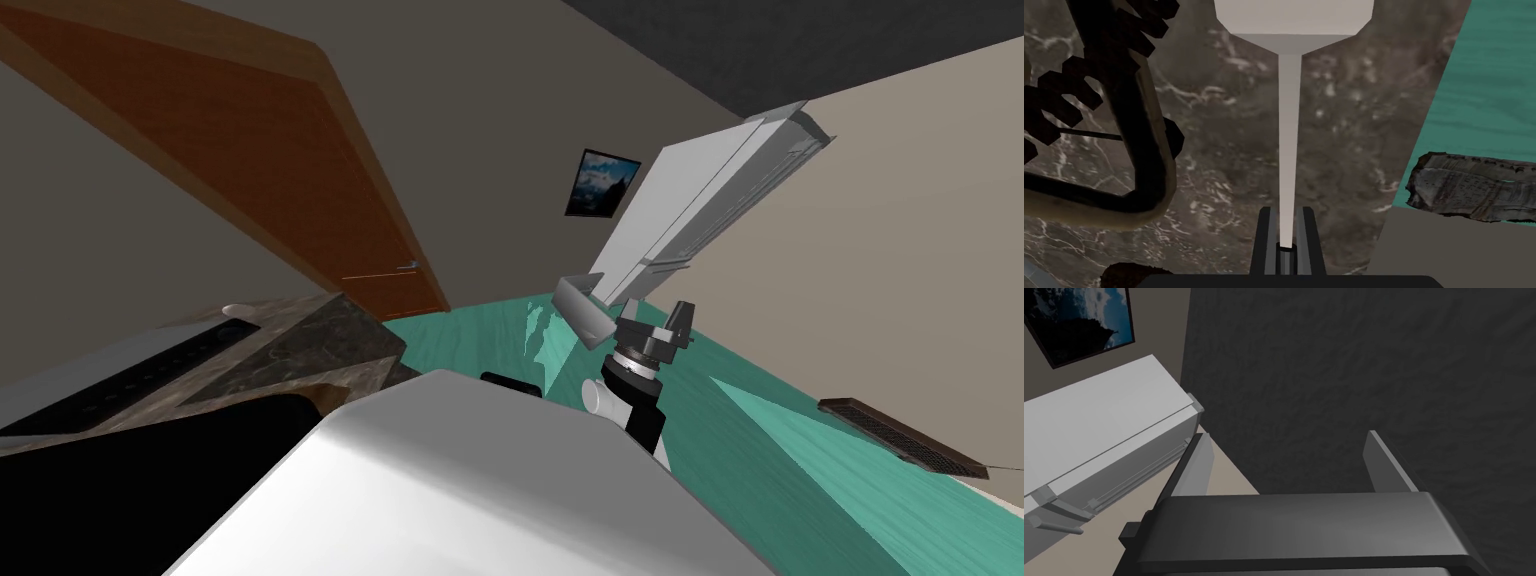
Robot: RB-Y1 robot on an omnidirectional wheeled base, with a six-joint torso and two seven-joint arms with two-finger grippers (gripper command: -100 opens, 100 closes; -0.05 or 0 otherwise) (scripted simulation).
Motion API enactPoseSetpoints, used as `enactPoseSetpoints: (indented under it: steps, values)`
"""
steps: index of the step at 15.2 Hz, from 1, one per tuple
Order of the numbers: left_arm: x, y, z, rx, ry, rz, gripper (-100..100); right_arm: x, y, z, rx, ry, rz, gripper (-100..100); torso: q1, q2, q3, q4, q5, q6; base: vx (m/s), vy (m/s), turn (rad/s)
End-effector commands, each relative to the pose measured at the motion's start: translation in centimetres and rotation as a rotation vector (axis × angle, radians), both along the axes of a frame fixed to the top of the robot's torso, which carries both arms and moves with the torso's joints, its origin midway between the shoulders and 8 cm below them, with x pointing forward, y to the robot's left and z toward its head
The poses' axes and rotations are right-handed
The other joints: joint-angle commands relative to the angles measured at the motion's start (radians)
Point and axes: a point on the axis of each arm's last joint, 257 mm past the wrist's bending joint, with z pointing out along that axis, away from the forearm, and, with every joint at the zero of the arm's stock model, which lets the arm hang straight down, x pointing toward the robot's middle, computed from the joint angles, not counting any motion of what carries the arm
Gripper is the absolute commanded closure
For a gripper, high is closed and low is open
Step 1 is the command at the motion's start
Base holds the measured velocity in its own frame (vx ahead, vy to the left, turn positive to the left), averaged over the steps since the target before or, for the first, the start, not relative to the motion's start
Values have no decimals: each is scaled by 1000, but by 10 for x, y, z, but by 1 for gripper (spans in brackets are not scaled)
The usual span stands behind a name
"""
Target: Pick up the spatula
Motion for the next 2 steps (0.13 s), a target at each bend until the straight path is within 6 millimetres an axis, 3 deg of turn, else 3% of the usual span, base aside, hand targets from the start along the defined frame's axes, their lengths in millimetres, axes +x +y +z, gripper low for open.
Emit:
enactPoseSetpoints:
  steps: [1, 2]
  values:
    - [-7, 3, 15, -1, 11, 7, 100, 0, 0, 0, 0, 0, 0, 0, 0, 0, 0, 0, 0, 0, -17, -10, -36]
    - [-3, 1, 7, -2, 3, 2, 100, 0, 0, 0, 0, 0, 0, 0, -1, 0, 0, -1, -2, 0, -7, -6, -16]
